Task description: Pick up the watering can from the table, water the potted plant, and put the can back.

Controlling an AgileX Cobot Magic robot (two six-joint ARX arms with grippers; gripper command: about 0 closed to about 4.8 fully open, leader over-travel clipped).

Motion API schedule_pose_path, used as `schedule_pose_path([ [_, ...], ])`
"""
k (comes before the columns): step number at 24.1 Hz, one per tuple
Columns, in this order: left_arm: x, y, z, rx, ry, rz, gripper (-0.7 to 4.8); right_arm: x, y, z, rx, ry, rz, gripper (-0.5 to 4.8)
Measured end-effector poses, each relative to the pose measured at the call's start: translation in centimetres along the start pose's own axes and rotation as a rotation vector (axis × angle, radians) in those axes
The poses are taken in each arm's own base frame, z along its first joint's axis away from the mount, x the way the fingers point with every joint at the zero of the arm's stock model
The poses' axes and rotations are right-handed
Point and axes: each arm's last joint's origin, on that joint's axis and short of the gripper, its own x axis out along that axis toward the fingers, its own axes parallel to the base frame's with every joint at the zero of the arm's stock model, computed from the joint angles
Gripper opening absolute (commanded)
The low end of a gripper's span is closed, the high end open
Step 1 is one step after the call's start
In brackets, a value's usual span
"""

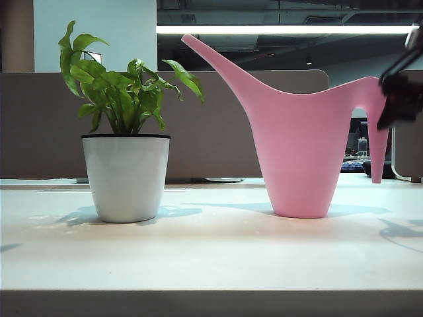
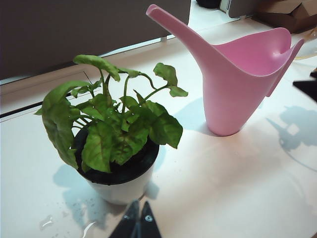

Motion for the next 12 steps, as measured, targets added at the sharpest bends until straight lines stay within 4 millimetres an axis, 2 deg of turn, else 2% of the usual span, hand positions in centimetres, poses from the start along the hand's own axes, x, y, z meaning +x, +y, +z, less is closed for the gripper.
schedule_pose_path([
  [4,0.0,0.0,0.0,0.001,-0.004,0.000,-0.07,1.7,0.1,-1.1,-0.003,0.012,0.011,4.36],
  [12,0.0,0.0,0.0,0.001,-0.004,0.000,-0.07,3.9,0.0,-1.5,-0.010,-0.098,0.039,4.35],
])
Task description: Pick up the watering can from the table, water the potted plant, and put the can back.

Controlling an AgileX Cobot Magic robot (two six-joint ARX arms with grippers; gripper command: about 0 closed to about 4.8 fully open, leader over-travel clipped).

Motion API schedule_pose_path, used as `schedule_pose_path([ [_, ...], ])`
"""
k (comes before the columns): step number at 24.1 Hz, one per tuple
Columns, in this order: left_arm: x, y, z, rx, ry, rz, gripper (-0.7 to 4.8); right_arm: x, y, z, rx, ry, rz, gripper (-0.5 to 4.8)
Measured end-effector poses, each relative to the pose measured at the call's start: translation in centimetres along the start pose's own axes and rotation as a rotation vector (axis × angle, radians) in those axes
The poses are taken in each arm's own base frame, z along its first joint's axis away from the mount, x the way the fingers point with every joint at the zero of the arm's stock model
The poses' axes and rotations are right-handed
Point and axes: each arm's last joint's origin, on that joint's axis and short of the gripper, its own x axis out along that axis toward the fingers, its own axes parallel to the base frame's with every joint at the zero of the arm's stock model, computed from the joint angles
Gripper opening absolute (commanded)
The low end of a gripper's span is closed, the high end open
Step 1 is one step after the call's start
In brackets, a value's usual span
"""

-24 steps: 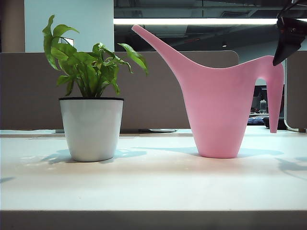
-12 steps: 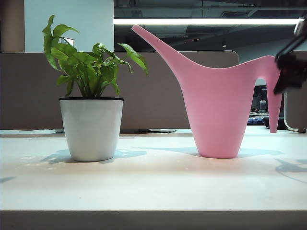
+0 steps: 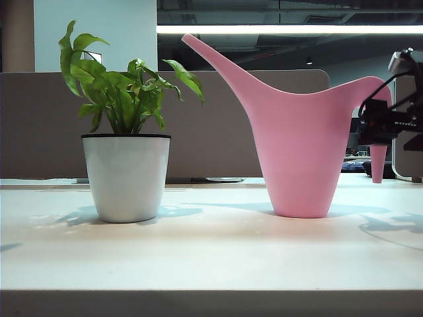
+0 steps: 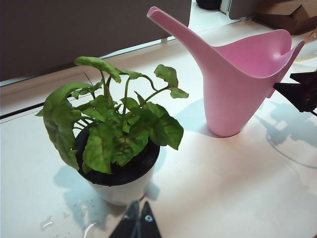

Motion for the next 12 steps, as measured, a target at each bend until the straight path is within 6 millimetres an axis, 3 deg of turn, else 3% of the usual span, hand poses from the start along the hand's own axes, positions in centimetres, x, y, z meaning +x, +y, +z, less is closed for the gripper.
schedule_pose_path([
  [12,0.0,0.0,0.0,0.000,0.000,0.001,-0.07,2.9,-0.2,-0.1,-0.026,-0.128,0.008,4.31],
])
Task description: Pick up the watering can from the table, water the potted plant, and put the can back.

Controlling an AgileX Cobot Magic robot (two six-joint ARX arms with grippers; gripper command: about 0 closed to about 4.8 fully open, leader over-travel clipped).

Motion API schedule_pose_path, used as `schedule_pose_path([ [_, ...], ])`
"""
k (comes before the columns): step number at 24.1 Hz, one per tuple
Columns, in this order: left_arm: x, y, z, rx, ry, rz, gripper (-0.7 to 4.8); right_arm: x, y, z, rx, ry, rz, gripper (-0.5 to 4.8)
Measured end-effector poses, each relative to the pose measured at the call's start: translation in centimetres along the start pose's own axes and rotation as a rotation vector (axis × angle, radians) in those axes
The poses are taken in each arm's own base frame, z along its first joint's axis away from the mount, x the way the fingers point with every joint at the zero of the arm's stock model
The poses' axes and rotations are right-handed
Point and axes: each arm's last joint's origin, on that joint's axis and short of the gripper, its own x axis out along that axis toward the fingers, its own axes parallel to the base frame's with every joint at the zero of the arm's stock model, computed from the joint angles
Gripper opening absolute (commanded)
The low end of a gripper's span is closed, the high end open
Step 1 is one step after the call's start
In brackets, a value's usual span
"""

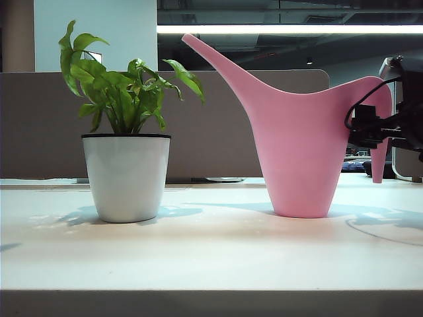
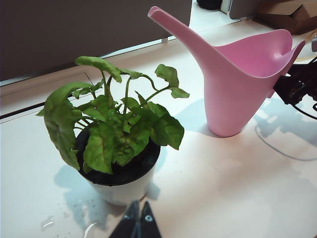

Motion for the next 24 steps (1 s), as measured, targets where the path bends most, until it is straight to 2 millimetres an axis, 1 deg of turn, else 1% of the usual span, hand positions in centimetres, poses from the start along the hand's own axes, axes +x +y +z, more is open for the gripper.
schedule_pose_path([
  [5,0.04,0.01,0.00,0.000,0.001,0.000,-0.07,0.42,-0.10,0.89,-0.002,-0.038,-0.040,4.30],
  [8,0.08,0.02,0.00,-0.001,0.003,0.000,-0.07,0.42,-0.28,0.86,-0.001,-0.035,-0.094,4.26],
  [10,0.08,0.02,0.00,-0.001,0.003,0.000,-0.07,0.50,-0.37,0.64,0.000,-0.029,-0.101,4.20],
  [11,0.10,0.02,-0.01,-0.001,0.003,0.000,-0.07,0.56,-0.41,0.47,0.000,-0.023,-0.102,4.09],
  [13,0.08,0.02,0.00,-0.001,0.003,0.000,-0.07,0.62,-0.44,0.23,0.000,-0.010,-0.104,3.59],
  [14,0.08,0.02,-0.01,-0.001,0.003,0.000,-0.07,0.61,-0.44,0.19,0.000,-0.006,-0.104,3.07],
  [19,0.08,0.02,0.00,-0.001,0.003,0.000,-0.07,0.62,-0.32,0.23,-0.003,-0.010,-0.094,2.29],
  [23,0.10,0.02,-0.01,-0.001,0.003,0.000,-0.07,0.61,-0.37,0.29,-0.004,-0.016,-0.096,2.23],
  [24,0.10,0.02,-0.01,-0.001,0.003,0.000,-0.07,0.62,-0.37,0.32,-0.004,-0.020,-0.096,2.03],
])
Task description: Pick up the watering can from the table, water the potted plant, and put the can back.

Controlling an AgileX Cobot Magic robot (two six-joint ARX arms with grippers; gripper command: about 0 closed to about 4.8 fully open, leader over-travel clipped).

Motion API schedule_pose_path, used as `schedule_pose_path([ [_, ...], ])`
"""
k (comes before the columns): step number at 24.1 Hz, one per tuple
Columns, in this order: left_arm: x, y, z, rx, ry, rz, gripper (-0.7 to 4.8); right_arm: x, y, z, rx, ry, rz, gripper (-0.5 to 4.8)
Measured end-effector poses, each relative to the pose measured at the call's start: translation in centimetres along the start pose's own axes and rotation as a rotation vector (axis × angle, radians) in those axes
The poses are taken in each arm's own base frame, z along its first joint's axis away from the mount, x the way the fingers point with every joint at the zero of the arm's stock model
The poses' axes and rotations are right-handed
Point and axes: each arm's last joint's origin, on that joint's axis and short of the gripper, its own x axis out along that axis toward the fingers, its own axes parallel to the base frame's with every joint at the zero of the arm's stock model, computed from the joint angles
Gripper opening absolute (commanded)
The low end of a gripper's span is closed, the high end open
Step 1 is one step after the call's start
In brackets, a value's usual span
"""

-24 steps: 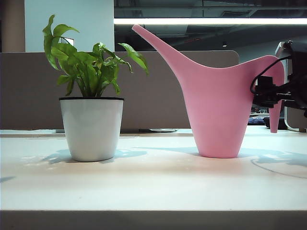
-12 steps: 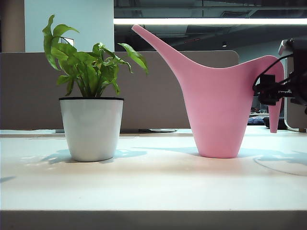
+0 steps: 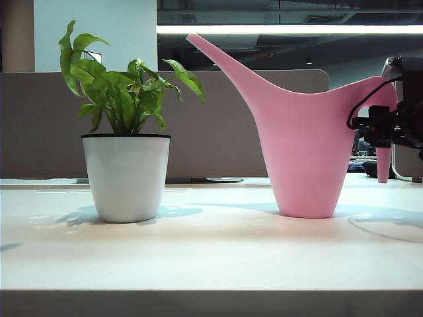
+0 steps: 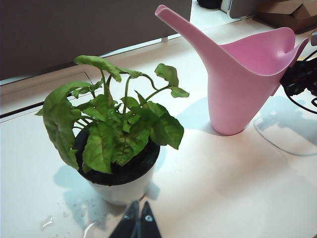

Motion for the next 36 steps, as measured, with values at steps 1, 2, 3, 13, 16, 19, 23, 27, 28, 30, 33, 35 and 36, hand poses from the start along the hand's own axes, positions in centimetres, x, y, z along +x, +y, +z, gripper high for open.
schedule_pose_path([
  [1,0.0,0.0,0.0,0.000,0.000,0.000,-0.07,0.0,0.0,0.1,0.000,-0.006,0.001,1.82],
  [2,0.0,0.0,0.0,0.000,0.000,0.000,-0.07,0.0,0.0,0.1,0.000,-0.009,0.001,1.67],
  [3,0.0,0.0,0.0,0.000,0.000,0.000,-0.07,0.0,0.0,0.1,0.000,-0.011,0.002,1.67],
  [13,0.0,0.0,0.0,0.000,0.000,0.000,-0.07,0.0,0.0,0.1,-0.003,-0.014,0.001,0.82],
  [16,0.0,0.0,0.0,0.000,0.000,0.000,-0.07,0.0,0.0,0.1,-0.004,-0.014,0.001,0.71],
  [19,0.0,0.0,0.0,0.000,0.000,0.000,-0.07,0.0,0.0,0.1,-0.004,-0.019,0.001,0.71],
  [23,0.0,0.0,0.0,0.000,0.000,0.000,-0.07,-0.1,0.0,0.4,-0.035,-0.060,0.001,0.71],
  [27,0.0,0.0,0.0,0.000,0.000,0.000,-0.07,-0.1,0.0,0.7,-0.042,-0.068,-0.002,0.71],
  [28,0.0,0.0,0.0,0.000,0.000,0.000,-0.07,0.0,0.0,0.8,-0.044,-0.072,-0.003,0.71],
  [30,0.0,0.0,0.0,0.000,0.001,0.000,-0.07,0.0,0.0,0.9,-0.050,-0.078,-0.005,0.71],
  [33,0.0,0.0,0.0,0.000,0.001,0.000,-0.07,0.0,0.1,1.3,-0.059,-0.082,-0.006,0.71],
  [35,0.0,0.0,0.0,0.000,0.001,0.000,-0.07,-0.2,0.1,2.0,-0.063,-0.107,-0.007,0.57],
  [36,0.0,0.0,0.0,0.000,0.001,0.000,-0.07,-0.3,0.1,2.2,-0.063,-0.118,-0.008,0.47],
])
